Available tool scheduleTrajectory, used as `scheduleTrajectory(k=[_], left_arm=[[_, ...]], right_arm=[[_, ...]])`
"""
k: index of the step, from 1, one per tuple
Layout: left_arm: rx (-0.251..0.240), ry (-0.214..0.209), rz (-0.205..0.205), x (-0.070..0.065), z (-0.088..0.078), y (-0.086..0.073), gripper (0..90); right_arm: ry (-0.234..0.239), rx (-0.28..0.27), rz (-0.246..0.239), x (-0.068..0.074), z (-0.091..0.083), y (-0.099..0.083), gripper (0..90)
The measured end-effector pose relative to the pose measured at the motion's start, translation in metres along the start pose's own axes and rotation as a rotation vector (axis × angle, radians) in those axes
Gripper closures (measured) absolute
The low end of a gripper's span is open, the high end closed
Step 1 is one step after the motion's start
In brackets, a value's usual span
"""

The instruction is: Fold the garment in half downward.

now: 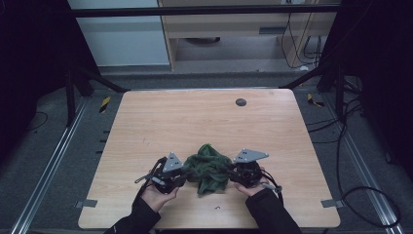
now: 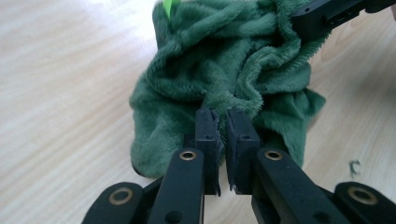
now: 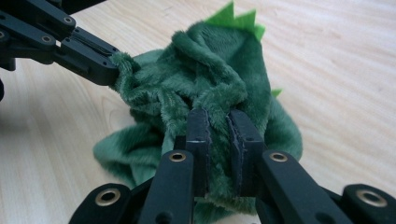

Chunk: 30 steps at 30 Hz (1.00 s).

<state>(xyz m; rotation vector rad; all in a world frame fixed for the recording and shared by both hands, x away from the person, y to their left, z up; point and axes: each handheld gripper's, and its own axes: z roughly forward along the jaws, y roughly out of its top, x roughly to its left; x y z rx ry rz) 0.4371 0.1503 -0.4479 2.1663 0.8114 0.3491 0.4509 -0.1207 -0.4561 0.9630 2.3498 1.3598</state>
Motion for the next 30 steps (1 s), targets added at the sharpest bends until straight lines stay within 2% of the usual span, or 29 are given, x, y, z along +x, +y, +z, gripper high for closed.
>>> scheduleTrajectory(k=[7, 10, 20, 23, 26, 30], left_arm=[[0.046, -0.030, -0.017, -0.004, 0.009, -0.011, 83.9], [0.059, -0.015, -0.004, -0.006, 0.012, -0.014, 83.5], [0.058, 0.009, -0.017, -0.004, 0.013, -0.014, 82.5], [0.048, 0.001, -0.019, -0.004, 0.011, -0.014, 78.8], [0.031, 0.008, -0.028, -0.002, 0.005, -0.012, 68.0], [-0.013, 0.016, -0.068, 0.003, -0.007, -0.009, 62.7]], right_arm=[[-0.008, 0.063, 0.023, 0.001, 0.001, -0.017, 78.8], [-0.009, 0.078, 0.034, 0.000, 0.002, -0.020, 78.6], [-0.026, 0.121, 0.046, 0.000, 0.006, -0.026, 78.1], [-0.022, 0.120, 0.054, 0.000, 0.005, -0.026, 75.6], [-0.016, 0.099, 0.060, 0.000, 0.002, -0.025, 67.3], [-0.008, 0.056, 0.068, -0.001, -0.006, -0.021, 62.8]])
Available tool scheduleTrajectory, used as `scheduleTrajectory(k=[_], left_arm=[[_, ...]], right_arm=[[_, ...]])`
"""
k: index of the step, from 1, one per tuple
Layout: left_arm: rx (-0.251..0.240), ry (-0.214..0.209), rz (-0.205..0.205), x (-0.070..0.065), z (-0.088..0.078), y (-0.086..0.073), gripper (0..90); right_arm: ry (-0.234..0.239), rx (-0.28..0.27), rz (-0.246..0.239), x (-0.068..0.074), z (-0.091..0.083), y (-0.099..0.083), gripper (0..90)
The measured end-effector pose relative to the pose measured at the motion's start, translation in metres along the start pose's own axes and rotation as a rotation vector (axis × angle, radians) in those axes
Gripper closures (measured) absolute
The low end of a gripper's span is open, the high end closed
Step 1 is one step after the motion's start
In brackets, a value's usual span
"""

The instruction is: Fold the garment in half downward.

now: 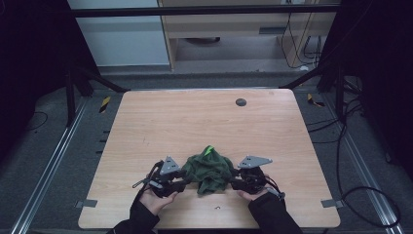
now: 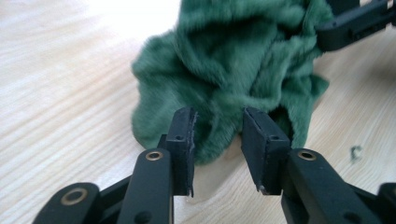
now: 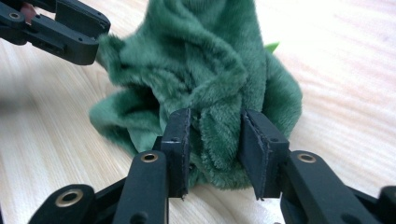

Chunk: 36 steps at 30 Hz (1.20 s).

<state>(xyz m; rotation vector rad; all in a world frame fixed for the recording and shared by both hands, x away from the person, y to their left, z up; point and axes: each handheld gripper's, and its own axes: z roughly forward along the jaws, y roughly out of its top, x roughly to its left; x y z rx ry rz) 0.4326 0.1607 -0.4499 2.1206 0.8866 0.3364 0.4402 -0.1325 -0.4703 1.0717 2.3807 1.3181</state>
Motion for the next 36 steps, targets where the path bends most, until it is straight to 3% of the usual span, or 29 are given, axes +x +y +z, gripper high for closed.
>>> scheduleTrajectory(k=[6, 9, 17, 21, 28, 32, 36], left_arm=[[-0.036, 0.019, -0.018, 0.009, -0.010, 0.010, 60.1], [-0.049, 0.006, -0.030, 0.016, -0.010, 0.019, 60.2], [-0.024, -0.003, -0.036, 0.024, 0.015, 0.038, 60.5], [0.008, -0.025, -0.029, 0.024, 0.031, 0.038, 62.0], [0.040, -0.045, -0.020, 0.023, 0.045, 0.034, 69.8], [0.049, -0.059, -0.014, 0.021, 0.050, 0.031, 77.4], [0.041, -0.069, 0.000, 0.018, 0.049, 0.031, 86.5]], right_arm=[[0.012, -0.070, 0.014, -0.002, -0.013, 0.011, 61.7], [0.006, -0.091, 0.018, -0.004, -0.016, 0.018, 61.9], [-0.009, -0.121, 0.033, -0.013, -0.005, 0.043, 62.5], [-0.003, -0.091, 0.043, -0.017, 0.011, 0.048, 62.1], [-0.005, -0.020, 0.055, -0.021, 0.031, 0.038, 65.9], [0.004, 0.012, 0.066, -0.021, 0.036, 0.033, 73.0], [0.009, 0.019, 0.053, -0.020, 0.035, 0.033, 85.6]])
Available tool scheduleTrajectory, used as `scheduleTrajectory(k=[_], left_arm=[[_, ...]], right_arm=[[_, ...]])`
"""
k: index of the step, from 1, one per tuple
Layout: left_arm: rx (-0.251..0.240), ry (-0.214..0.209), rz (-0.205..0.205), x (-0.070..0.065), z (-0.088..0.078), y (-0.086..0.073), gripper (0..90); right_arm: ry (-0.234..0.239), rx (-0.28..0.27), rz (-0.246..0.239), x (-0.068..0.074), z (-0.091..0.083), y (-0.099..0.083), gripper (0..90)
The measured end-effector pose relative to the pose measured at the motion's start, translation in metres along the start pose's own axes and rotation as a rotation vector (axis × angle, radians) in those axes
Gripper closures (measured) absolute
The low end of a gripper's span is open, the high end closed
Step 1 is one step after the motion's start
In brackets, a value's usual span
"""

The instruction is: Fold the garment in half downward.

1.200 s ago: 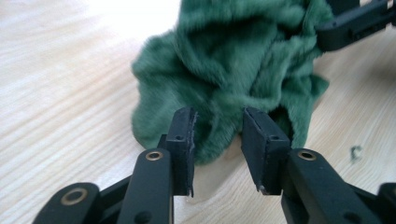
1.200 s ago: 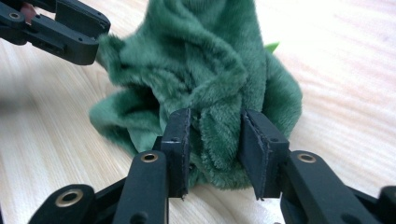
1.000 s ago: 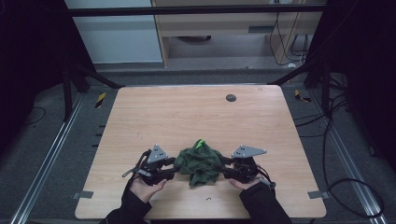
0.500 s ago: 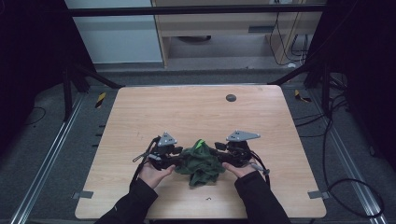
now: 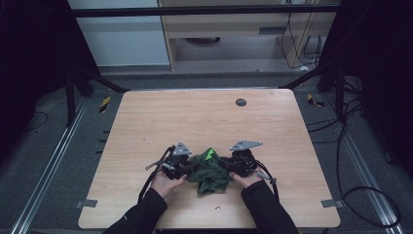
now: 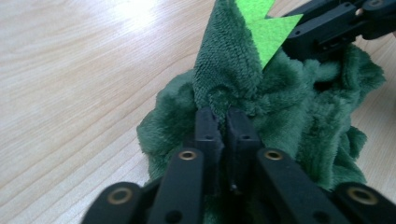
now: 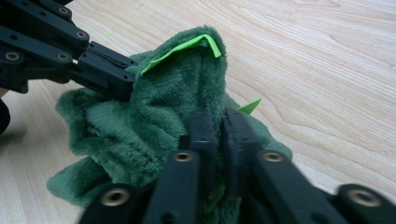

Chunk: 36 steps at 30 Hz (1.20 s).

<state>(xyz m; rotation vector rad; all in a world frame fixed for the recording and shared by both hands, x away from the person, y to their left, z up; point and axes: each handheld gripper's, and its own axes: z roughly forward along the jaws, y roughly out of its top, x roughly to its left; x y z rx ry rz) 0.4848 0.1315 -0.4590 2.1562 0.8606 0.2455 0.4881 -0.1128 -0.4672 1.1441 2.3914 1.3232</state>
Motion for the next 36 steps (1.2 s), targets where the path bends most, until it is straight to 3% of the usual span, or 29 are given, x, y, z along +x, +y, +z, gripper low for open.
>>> scheduleTrajectory(k=[5, 11, 18, 23, 28, 31, 36], left_arm=[[-0.021, -0.019, 0.006, -0.004, -0.010, 0.003, 88.0], [-0.057, -0.033, 0.042, -0.017, -0.035, 0.004, 87.9], [-0.061, -0.057, 0.094, -0.042, -0.049, -0.013, 87.5], [-0.033, -0.078, 0.115, -0.057, -0.045, -0.027, 86.6], [-0.011, -0.085, 0.109, -0.059, -0.041, -0.032, 82.4], [-0.018, -0.082, 0.096, -0.059, -0.048, -0.032, 77.4], [-0.045, -0.060, 0.068, -0.051, -0.068, -0.035, 76.6]], right_arm=[[-0.003, -0.007, 0.001, 0.001, -0.005, 0.001, 88.5], [0.020, -0.063, -0.017, 0.009, -0.023, 0.006, 87.8], [0.057, -0.059, -0.068, 0.025, -0.039, -0.005, 85.0], [0.076, -0.033, -0.070, 0.031, -0.046, -0.020, 83.8], [0.085, -0.005, -0.065, 0.034, -0.048, -0.031, 81.9], [0.086, -0.004, -0.065, 0.034, -0.050, -0.032, 80.9], [0.083, -0.015, -0.061, 0.035, -0.060, -0.032, 78.8]])
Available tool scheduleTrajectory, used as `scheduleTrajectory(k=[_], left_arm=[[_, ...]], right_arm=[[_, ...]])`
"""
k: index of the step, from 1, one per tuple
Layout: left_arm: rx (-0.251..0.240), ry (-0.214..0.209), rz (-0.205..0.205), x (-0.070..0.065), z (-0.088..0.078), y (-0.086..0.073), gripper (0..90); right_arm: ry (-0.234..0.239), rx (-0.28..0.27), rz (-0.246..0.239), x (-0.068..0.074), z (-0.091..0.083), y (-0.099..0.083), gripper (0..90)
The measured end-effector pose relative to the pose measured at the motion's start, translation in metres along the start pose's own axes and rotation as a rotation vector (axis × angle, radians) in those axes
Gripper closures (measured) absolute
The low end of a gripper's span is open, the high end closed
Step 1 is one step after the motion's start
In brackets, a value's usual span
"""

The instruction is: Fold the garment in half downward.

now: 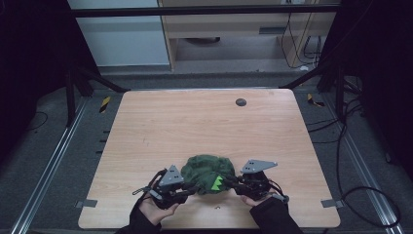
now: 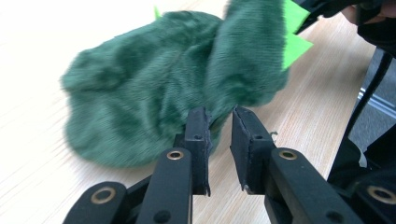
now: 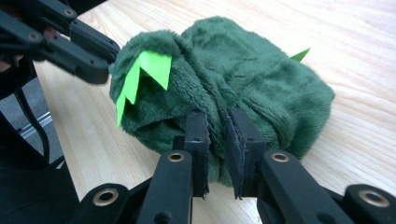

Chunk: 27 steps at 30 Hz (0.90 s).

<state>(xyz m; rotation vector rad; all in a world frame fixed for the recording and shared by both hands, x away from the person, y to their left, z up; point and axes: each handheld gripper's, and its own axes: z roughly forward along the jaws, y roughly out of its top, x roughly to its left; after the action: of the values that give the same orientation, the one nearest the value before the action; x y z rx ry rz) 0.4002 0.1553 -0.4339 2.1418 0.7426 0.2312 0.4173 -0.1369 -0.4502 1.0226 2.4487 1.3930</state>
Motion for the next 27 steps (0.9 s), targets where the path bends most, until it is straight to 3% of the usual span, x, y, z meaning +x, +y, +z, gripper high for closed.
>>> scheduleTrajectory(k=[6, 9, 12, 17, 23, 27], left_arm=[[-0.028, 0.047, -0.062, 0.020, -0.011, 0.002, 81.6], [-0.014, 0.059, -0.071, 0.030, -0.001, 0.007, 85.4], [0.009, 0.052, -0.085, 0.035, 0.013, 0.007, 87.4], [0.054, 0.037, -0.068, 0.030, 0.029, 0.001, 87.5], [0.108, 0.033, -0.046, 0.024, 0.040, -0.008, 87.2], [0.116, 0.035, -0.033, 0.022, 0.042, -0.010, 87.1]], right_arm=[[-0.016, -0.040, 0.006, -0.001, -0.017, 0.005, 79.1], [-0.036, -0.069, 0.021, -0.004, -0.018, 0.010, 81.2], [-0.037, -0.058, 0.029, -0.004, -0.005, 0.011, 81.4], [-0.029, 0.004, 0.022, -0.002, 0.017, 0.005, 81.0], [-0.048, 0.048, 0.015, -0.003, 0.026, -0.007, 80.3], [-0.053, 0.064, 0.009, -0.004, 0.030, -0.011, 79.8]])
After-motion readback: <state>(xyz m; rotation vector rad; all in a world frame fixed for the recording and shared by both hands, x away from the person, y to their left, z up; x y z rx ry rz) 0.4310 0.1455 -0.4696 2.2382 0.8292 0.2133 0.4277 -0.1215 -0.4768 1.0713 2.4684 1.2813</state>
